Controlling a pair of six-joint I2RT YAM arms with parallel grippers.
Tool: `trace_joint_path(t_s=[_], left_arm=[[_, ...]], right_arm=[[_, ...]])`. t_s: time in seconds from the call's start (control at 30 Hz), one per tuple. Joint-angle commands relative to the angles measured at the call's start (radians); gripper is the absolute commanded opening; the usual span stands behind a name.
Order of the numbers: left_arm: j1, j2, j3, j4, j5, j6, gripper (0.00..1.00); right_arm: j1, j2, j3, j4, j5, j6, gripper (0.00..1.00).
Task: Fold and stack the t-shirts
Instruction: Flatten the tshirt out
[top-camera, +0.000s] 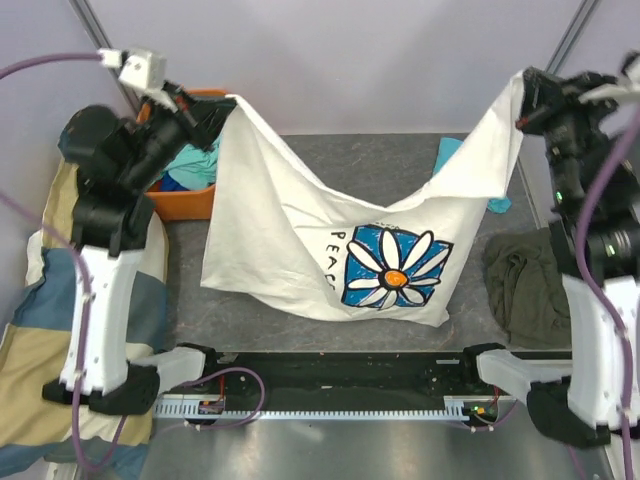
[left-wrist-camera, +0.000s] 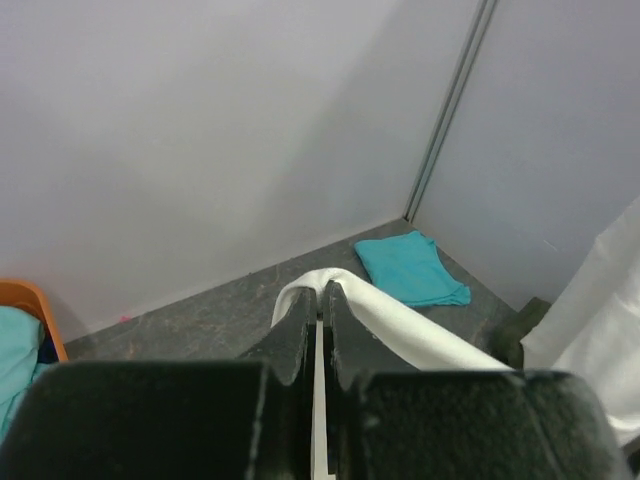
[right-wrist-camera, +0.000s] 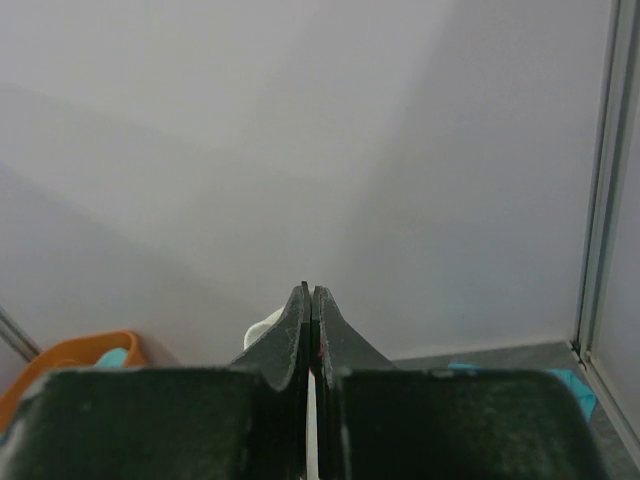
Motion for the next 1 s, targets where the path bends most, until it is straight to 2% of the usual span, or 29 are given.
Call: trace_joint_path(t_s=[0.0, 0.1, 0.13, 0.2, 0.23, 0.33, 0.4, 0.57, 0.67, 0.7, 0.73, 0.8, 0.87, 0.97], left_arm=[[0.005, 0.327, 0.052, 0.078, -0.008, 0.071, 0.02], [0.008, 0.539, 0.242, 0.055, -0.002, 0.093, 0.02], [0.010, 0.599, 0.373, 0.040, 0.003, 0.096, 0.02], [0.008, 0.696, 0.523, 0.003, 0.018, 0.105, 0.02], [0.008, 0.784, 0.677, -0.051, 0.024, 0.105, 0.02], [0.011, 0.836, 0.853, -0.102, 0.039, 0.087, 0.02], [0.010, 0.782, 0.835, -0.094, 0.053, 0.068, 0.02], [0.010, 0.481, 0.593, -0.022, 0.050, 0.065, 0.02], [0.011, 0.306, 0.389, 0.013, 0.055, 0.070, 0.02], [0.010, 0.262, 0.322, 0.032, 0.049, 0.071, 0.02], [0.010, 0.221, 0.184, 0.047, 0.040, 0.080, 0.02], [0.010, 0.106, 0.058, 0.087, 0.003, 0.088, 0.02], [0.010, 0.040, -0.113, 0.099, -0.020, 0.082, 0.02], [0.010, -0.066, -0.372, 0.163, -0.025, 0.030, 0.02]], right_arm=[[-0.045, 0.297, 0.009, 0.077, 0.013, -0.015, 0.00], [-0.109, 0.488, 0.125, 0.143, -0.062, 0.031, 0.00], [-0.122, 0.529, 0.173, 0.146, -0.066, 0.039, 0.00], [-0.135, 0.633, 0.330, 0.135, -0.109, 0.056, 0.00], [-0.145, 0.655, 0.380, 0.125, -0.120, 0.064, 0.00], [-0.148, 0.694, 0.563, 0.085, -0.136, 0.064, 0.00], [-0.149, 0.669, 0.630, 0.069, -0.145, 0.059, 0.00], [-0.149, 0.455, 0.545, 0.071, -0.145, 0.050, 0.00], [-0.148, 0.297, 0.369, 0.078, -0.191, 0.065, 0.00], [-0.149, 0.257, 0.254, 0.081, -0.195, 0.079, 0.00], [-0.149, 0.174, 0.199, 0.092, -0.214, 0.082, 0.00], [-0.148, 0.097, 0.043, 0.094, -0.243, 0.099, 0.00], [-0.149, -0.004, -0.052, 0.091, -0.281, 0.117, 0.00], [-0.148, -0.118, -0.304, 0.066, -0.321, 0.152, 0.00]])
